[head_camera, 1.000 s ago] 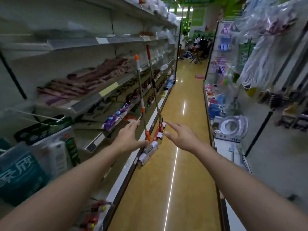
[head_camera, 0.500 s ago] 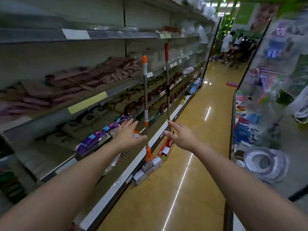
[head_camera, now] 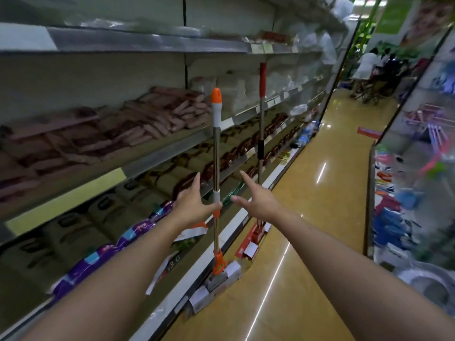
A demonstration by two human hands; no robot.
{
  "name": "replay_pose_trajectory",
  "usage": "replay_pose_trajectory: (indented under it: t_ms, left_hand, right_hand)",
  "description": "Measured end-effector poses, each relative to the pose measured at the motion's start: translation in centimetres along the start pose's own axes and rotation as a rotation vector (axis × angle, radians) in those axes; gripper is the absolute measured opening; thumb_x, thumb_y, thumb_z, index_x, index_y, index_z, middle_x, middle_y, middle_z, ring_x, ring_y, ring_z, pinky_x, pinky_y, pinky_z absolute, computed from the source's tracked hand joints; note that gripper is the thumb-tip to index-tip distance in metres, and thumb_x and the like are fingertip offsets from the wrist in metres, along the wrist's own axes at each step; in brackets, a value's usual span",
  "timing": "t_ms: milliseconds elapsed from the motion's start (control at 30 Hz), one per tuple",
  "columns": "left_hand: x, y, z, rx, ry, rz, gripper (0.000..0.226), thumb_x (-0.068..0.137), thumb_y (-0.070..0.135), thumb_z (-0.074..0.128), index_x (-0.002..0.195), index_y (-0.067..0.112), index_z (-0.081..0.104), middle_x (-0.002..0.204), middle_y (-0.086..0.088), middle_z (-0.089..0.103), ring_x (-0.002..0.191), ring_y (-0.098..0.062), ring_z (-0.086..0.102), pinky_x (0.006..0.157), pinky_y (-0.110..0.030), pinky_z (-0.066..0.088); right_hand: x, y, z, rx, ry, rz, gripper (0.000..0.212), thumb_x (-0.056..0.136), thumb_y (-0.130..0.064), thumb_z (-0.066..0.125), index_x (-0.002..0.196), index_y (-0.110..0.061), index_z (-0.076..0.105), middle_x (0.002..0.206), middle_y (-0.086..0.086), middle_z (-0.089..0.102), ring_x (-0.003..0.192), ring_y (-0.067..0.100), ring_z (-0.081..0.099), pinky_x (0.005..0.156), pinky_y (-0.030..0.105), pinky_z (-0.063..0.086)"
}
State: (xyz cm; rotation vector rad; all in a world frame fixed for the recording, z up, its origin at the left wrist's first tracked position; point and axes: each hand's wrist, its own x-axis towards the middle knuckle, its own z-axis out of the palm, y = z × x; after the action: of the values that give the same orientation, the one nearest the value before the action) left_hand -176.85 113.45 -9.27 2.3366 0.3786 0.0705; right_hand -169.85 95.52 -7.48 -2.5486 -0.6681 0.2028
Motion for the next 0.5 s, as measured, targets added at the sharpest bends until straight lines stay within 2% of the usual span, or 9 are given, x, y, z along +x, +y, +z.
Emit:
replay_pose_trajectory:
  t_ms: [167, 300, 400, 500]
  left_hand:
    - [5.9, 0.8, 0.6, -0.048, 0.007, -0.003, 0.111, 0.072, 0.052, 0.072, 0.144, 0.047, -0.012, 0.158, -0.002, 0.02, 0.145, -0.03, 0.016, 0.111, -0.057, 0.027]
    - [10.6, 1.1, 1.8, -0.094, 0.042, -0.065, 0.117, 0.068, 0.051, 0.076, 0.142, 0.05, -0.014, 0.158, -0.004, 0.02, 0.146, -0.03, 0.014, 0.112, -0.058, 0.025]
    - [14.1, 1.4, 3.2, -0.158, 0.068, -0.127, 0.116, 0.071, 0.047, 0.077, 0.144, 0.048, -0.014, 0.159, -0.004, 0.017, 0.146, -0.03, 0.011, 0.113, -0.058, 0.023]
    - [17.6, 2.2, 4.6, -0.25, 0.094, -0.189, 0.116, 0.073, 0.042, 0.077, 0.144, 0.047, -0.013, 0.16, -0.004, 0.013, 0.146, -0.032, 0.013, 0.112, -0.058, 0.025]
  right_hand:
    - [7.2, 0.4, -0.9, 0.034, -0.04, -0.096, 0.08, 0.091, -0.049, 0.053, 0.151, -0.036, 0.002, 0.151, 0.01, 0.034, 0.133, 0.027, 0.041, 0.099, 0.034, 0.039]
    - [13.1, 1.8, -1.3, 0.078, -0.089, -0.149, 0.08, 0.092, -0.047, 0.053, 0.151, -0.033, 0.002, 0.15, 0.011, 0.035, 0.136, 0.027, 0.037, 0.102, 0.034, 0.037]
    - [17.5, 3.1, -1.5, 0.083, -0.128, -0.177, 0.079, 0.093, -0.046, 0.052, 0.152, -0.03, 0.001, 0.148, 0.012, 0.038, 0.132, 0.028, 0.041, 0.098, 0.035, 0.04]
    - [22.1, 4.7, -1.4, 0.094, -0.181, -0.221, 0.08, 0.093, -0.047, 0.051, 0.152, -0.029, 0.0, 0.138, 0.013, 0.05, 0.122, 0.027, 0.051, 0.097, 0.038, 0.044]
